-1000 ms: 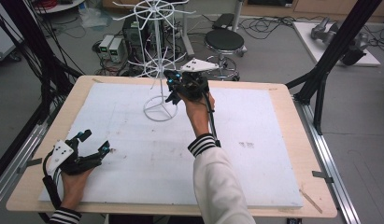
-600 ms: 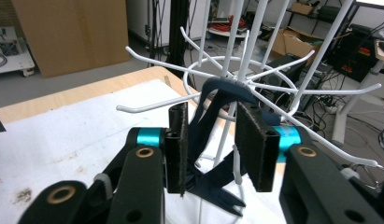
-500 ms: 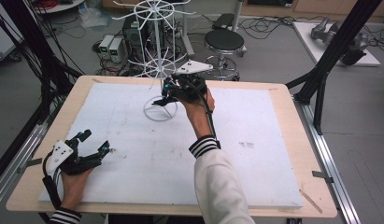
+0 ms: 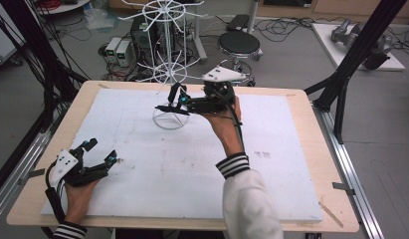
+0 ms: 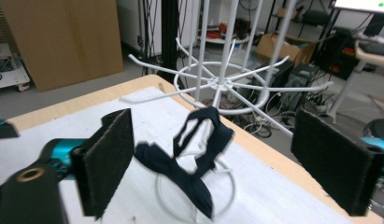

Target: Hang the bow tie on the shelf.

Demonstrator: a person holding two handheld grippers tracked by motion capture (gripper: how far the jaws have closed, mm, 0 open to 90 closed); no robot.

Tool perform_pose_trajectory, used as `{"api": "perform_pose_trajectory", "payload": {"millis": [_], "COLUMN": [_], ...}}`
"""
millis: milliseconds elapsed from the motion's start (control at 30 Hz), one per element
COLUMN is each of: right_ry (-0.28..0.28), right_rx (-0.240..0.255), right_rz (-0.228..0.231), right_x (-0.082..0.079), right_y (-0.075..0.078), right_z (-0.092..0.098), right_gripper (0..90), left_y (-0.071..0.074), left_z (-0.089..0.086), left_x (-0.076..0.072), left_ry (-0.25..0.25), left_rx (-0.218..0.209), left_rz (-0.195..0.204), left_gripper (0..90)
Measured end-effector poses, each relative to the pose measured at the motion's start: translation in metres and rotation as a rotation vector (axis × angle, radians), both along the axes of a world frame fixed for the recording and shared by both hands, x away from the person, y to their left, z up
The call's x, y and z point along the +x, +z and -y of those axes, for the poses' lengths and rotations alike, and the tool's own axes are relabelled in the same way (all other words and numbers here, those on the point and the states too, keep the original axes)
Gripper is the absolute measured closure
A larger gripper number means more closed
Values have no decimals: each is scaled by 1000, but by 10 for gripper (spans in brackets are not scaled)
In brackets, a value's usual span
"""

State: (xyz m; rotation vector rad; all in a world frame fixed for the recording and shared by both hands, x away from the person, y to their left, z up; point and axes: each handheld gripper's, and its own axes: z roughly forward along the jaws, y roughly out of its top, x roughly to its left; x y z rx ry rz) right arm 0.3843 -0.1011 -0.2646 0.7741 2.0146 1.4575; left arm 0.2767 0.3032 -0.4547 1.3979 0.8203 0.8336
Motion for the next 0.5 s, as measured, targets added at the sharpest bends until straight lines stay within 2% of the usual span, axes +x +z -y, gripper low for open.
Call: {"api": "perform_pose_trajectory", "payload": {"millis": [133, 233, 367, 500], "right_ry": [-10, -40, -80, -116], "right_rx": [26, 38, 43, 75], "right_rz": [20, 40, 57, 66], "right_x": [-27, -54, -84, -110], "right_y": [0, -5, -21, -49], "right_z": [38, 76, 119, 155], "right_gripper": [124, 124, 125, 124], "left_y": [0, 0, 0, 0], "left_z": [0, 0, 1, 2], "left_x": [0, 0, -1, -1], "left_ry": [1, 2, 5, 6], "left_rx": [2, 9, 17, 18], "left_rz": [0, 3, 8, 13], "left_gripper": [166, 166, 165, 165]}}
